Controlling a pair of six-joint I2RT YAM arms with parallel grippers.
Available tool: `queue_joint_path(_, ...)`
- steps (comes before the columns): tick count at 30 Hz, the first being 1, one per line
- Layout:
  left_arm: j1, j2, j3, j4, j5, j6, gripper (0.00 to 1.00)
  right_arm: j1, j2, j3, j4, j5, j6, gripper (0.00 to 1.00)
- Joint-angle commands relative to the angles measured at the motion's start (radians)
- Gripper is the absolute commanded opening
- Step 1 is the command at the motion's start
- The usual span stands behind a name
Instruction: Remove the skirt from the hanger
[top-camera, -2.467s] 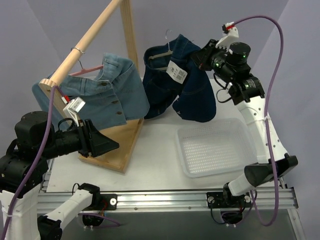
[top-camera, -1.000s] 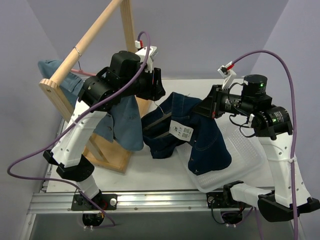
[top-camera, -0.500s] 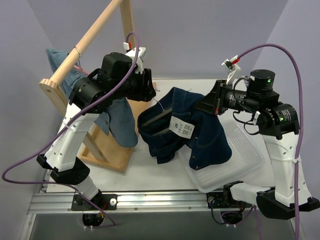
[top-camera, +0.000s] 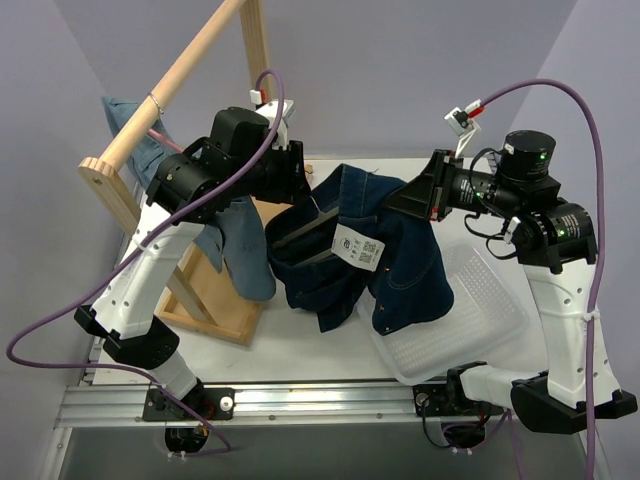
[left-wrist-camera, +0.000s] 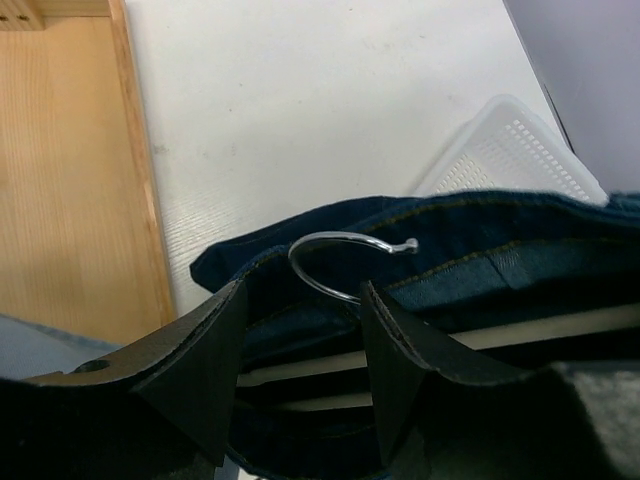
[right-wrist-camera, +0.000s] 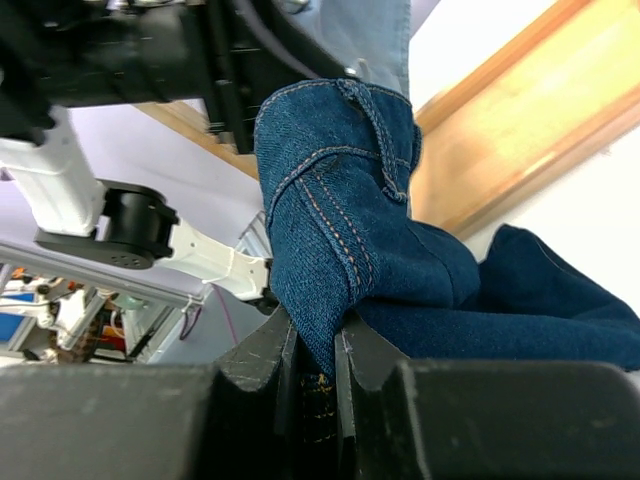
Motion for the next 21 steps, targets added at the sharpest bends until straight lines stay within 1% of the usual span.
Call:
queue_joint_path(1, 0.025, -0.031, -0.028, 0.067, 0.008, 0.003, 0.57, -0.011, -0.036, 0.011, 0.175, -0.112, 0.074, 0.00)
queue_joint_path(7, 0.058, -0.054, -0.086, 0.151, 0.032, -0.018, 0.56, -0.017, -0.055, -0.029, 0.228, -0.142, 0.115, 0.00)
queue_joint_path(10, 0.076, -0.058, -0.101, 0.191, 0.063, -0.050, 0.54, -0.020, -0.055, -0.040, 0.244, -0.153, 0.124, 0.00)
queue_joint_path(11, 0.079, -0.058, -0.105, 0.199, 0.092, -0.058, 0.53, -0.018, -0.054, -0.043, 0.248, -0.155, 0.129, 0.00)
queue_joint_path(14, 0.087, -0.065, -0.112, 0.213, 0.103, -0.076, 0.53, -0.023, -0.057, -0.051, 0.267, -0.165, 0.138, 0.00)
queue_joint_path(16, 0.096, -0.078, -0.140, 0.242, 0.130, -0.095, 0.51, -0.028, -0.060, -0.065, 0.288, -0.173, 0.155, 0.00)
queue_joint_path(21, 0.104, -0.134, -0.233, 0.326, 0.146, -0.141, 0.48, -0.035, -0.065, -0.086, 0.330, -0.188, 0.180, 0.00)
